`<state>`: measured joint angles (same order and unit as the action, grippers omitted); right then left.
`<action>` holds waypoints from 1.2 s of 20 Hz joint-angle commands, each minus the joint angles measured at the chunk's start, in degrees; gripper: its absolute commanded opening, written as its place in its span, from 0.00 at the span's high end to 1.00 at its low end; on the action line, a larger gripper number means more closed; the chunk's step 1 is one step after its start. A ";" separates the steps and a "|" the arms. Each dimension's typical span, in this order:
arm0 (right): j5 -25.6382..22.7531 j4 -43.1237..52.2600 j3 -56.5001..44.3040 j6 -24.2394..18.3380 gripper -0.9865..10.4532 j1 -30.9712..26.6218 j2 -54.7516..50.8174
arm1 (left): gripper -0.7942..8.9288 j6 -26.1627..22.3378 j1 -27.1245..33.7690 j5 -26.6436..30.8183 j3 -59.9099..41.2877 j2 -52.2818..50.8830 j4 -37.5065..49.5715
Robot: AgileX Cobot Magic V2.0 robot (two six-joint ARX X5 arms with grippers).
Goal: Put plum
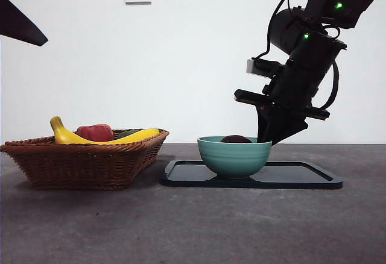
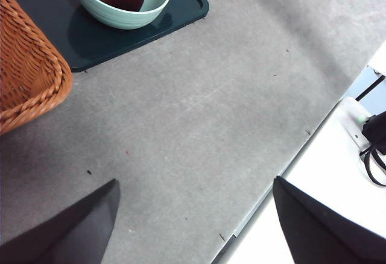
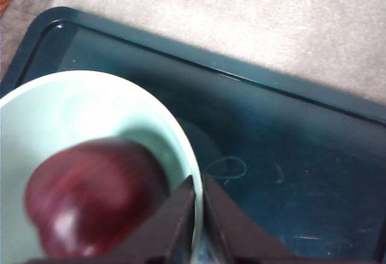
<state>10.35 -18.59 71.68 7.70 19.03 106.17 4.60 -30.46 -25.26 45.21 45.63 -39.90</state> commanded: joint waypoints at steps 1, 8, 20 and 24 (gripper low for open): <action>-0.09 0.15 1.31 -0.44 0.84 0.24 1.07 | 0.50 0.17 -0.31 -0.11 0.46 0.20 0.52; -0.39 -1.25 1.31 0.46 0.74 -0.04 -4.74 | 0.50 0.20 -0.31 -0.11 0.46 0.22 0.74; 3.02 -23.69 0.07 -2.69 0.74 0.37 -34.34 | 0.50 0.20 -0.31 -0.11 0.46 0.22 0.94; 6.14 -23.69 -9.09 -2.69 0.74 1.36 -44.41 | 0.50 0.20 -0.31 -0.11 0.46 0.22 0.92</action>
<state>16.32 -42.52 62.08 5.74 20.03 61.12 4.60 -30.46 -25.26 45.21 45.63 -39.62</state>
